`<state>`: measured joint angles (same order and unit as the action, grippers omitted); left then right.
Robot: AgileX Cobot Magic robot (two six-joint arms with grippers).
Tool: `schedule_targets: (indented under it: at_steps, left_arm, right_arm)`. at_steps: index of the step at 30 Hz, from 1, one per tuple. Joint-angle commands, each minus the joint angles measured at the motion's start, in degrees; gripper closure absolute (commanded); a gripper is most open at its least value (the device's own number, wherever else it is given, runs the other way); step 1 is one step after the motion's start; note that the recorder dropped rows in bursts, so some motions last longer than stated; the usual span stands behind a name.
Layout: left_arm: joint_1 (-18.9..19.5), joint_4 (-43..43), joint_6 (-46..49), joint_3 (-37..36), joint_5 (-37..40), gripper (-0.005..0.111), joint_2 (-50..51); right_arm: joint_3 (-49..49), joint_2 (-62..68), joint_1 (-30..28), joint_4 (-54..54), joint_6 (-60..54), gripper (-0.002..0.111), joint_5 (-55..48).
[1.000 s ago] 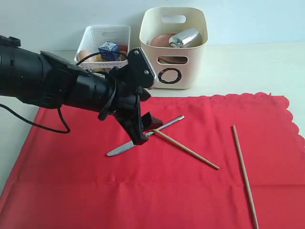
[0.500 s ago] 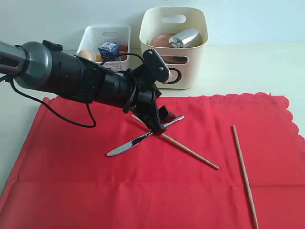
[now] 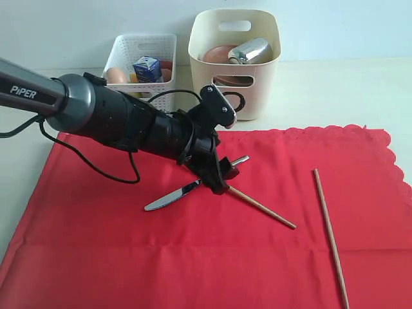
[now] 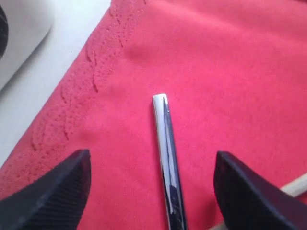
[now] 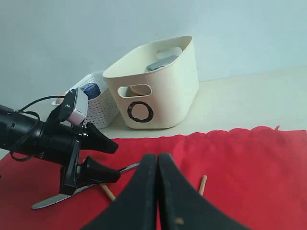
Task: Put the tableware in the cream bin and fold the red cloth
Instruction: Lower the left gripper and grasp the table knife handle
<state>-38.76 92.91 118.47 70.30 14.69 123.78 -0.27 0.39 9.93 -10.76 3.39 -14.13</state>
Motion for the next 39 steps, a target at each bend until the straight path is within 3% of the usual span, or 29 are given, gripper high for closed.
schedule_targets:
  at_steps: [1, 3, 10, 12, 15, 22, 30, 39]
  left_arm:
    - [-0.14, 0.18, -0.35, 0.34, -0.48, 0.038, -0.09]
    - [-0.14, 0.18, -0.35, 0.34, -0.63, 0.042, -0.08]
    - [-0.14, 1.14, -0.45, 0.49, -3.04, 0.076, 1.00]
    - [-0.14, 1.39, -0.45, 0.49, -3.48, 0.078, 1.80]
    - [-0.14, 2.68, -0.45, 0.49, -3.95, 0.073, 2.01]
    - [-0.14, 3.76, -0.59, 0.72, -3.44, 0.044, 0.45]
    - [-0.14, 2.99, -1.94, 0.72, 1.10, 0.044, -2.66]
    - [-0.14, -4.21, -3.39, 0.72, 5.10, 0.044, 1.97]
  right_arm:
    - [0.27, -0.39, -0.01, 0.16, -0.36, 0.108, 0.44]
    - [0.27, -0.39, -0.01, 0.16, -0.36, 0.108, 0.44]
    - [0.27, -0.39, -0.01, 0.16, -0.36, 0.108, 0.44]
    - [0.27, -0.39, -0.01, 0.16, -0.36, 0.108, 0.44]
    - [0.27, -0.39, -0.01, 0.16, -0.36, 0.108, 0.44]
    - [0.27, -0.39, -0.01, 0.16, -0.36, 0.108, 0.44]
    - [0.27, -0.39, -0.01, 0.16, -0.36, 0.108, 0.44]
    - [0.27, -0.39, -0.01, 0.16, -0.36, 0.108, 0.32]
